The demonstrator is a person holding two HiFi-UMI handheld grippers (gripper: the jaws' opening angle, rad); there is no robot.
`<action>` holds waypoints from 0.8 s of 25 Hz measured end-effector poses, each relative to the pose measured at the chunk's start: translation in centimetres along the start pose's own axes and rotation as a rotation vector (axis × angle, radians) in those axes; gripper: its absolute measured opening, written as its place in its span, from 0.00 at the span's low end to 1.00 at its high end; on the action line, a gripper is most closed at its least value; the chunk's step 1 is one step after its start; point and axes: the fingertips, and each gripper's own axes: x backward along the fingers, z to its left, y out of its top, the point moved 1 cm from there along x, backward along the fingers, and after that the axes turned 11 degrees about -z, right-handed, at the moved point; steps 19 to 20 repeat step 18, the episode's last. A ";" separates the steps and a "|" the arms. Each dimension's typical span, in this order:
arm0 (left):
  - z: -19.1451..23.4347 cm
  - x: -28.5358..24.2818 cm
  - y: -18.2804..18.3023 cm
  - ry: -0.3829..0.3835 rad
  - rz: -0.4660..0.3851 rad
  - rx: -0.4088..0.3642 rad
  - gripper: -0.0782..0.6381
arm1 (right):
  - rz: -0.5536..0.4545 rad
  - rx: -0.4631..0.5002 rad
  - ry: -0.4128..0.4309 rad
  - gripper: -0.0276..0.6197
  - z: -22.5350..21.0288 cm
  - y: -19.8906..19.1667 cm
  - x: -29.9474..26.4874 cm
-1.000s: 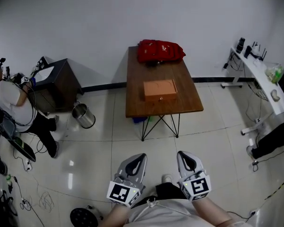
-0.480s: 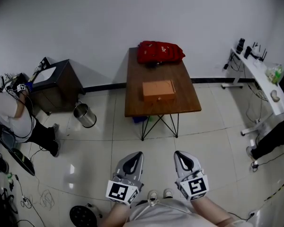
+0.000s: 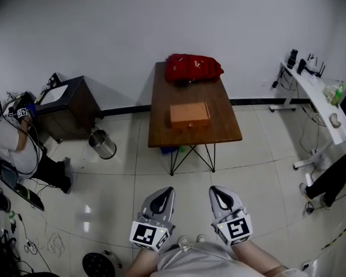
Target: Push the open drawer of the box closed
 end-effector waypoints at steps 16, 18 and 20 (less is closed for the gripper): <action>0.8 -1.3 -0.6 0.027 -0.013 0.028 0.12 | 0.018 0.000 0.004 0.05 -1.8 -0.7 -1.0; 0.9 -1.4 -0.7 0.026 -0.009 0.028 0.12 | 0.020 0.003 0.008 0.05 -1.9 -0.9 -1.1; 0.9 -1.4 -0.7 0.026 -0.009 0.028 0.12 | 0.020 0.003 0.008 0.05 -1.9 -0.9 -1.1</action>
